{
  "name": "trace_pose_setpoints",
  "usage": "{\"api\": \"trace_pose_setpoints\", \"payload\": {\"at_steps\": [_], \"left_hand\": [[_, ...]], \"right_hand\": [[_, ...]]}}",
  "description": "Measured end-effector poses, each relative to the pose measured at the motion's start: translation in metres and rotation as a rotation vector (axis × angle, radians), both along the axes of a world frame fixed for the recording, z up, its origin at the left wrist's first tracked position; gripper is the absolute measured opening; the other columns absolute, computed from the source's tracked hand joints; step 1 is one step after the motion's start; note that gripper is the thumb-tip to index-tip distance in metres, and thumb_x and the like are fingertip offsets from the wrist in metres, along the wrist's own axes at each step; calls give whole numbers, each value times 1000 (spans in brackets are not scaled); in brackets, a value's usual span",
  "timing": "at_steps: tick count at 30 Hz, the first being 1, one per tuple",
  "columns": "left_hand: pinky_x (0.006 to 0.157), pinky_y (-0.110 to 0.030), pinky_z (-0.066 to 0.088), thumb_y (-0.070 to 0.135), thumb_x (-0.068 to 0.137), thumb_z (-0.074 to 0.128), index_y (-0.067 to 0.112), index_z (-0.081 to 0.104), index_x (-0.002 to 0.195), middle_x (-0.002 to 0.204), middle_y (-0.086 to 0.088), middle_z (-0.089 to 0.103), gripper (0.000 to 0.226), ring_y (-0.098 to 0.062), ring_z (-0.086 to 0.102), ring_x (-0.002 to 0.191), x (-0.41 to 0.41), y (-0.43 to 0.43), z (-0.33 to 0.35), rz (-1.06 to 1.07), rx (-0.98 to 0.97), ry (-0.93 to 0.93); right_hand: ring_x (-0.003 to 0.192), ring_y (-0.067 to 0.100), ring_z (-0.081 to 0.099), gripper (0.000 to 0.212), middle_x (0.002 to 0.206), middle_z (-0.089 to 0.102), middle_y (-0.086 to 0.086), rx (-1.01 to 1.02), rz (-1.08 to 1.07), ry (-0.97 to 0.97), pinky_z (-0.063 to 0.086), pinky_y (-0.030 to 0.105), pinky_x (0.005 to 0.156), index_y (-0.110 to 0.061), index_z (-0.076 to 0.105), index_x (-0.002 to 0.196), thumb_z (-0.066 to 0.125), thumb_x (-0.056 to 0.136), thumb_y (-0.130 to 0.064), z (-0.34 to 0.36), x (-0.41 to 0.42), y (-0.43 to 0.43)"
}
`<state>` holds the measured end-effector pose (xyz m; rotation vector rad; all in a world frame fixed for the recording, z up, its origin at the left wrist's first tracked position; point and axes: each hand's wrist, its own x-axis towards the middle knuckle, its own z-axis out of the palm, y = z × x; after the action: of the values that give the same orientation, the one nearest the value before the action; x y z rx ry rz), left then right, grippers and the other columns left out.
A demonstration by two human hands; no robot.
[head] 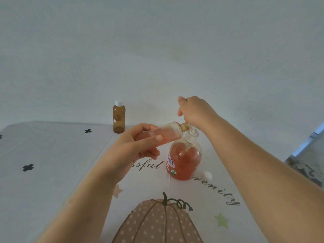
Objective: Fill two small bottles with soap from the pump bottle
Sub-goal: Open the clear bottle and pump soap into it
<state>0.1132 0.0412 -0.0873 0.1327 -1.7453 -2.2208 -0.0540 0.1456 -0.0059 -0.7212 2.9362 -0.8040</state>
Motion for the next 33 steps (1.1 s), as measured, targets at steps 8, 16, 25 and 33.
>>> {"api": "trace_pose_setpoints", "payload": {"at_steps": [8, 16, 25, 33], "left_hand": [[68, -30, 55, 20, 73, 75, 6, 67, 106, 85, -7, 69, 37, -21, 64, 70, -1, 2, 0, 8, -10, -21], [70, -31, 55, 20, 74, 75, 9, 69, 102, 81, -4, 70, 31, -21, 65, 70, -1, -2, -3, 25, -35, -47], [68, -29, 56, 20, 75, 74, 5, 66, 109, 91, -10, 71, 39, -21, 65, 71, 2, 3, 0, 3, -9, -36], [64, -27, 55, 19, 72, 74, 8, 68, 102, 89, -12, 68, 32, -22, 65, 68, 1, 4, 2, 12, 24, -18]], "right_hand": [[75, 25, 59, 41, 79, 65, 3, 7, 20, -90, 44, 33, 70, -5, 73, 99, 37, 102, -24, -3, -3, 0], [77, 25, 60, 40, 86, 71, 5, 46, 26, -127, 45, 34, 75, -6, 75, 95, 38, 100, -21, -12, -3, -2], [75, 24, 59, 42, 91, 73, 8, 40, -12, -141, 44, 32, 69, -5, 73, 103, 37, 101, -26, -1, 1, -1], [89, 29, 67, 44, 101, 73, 11, 26, -3, -101, 51, 37, 84, -6, 71, 102, 33, 103, -29, 3, 6, 0]]}}
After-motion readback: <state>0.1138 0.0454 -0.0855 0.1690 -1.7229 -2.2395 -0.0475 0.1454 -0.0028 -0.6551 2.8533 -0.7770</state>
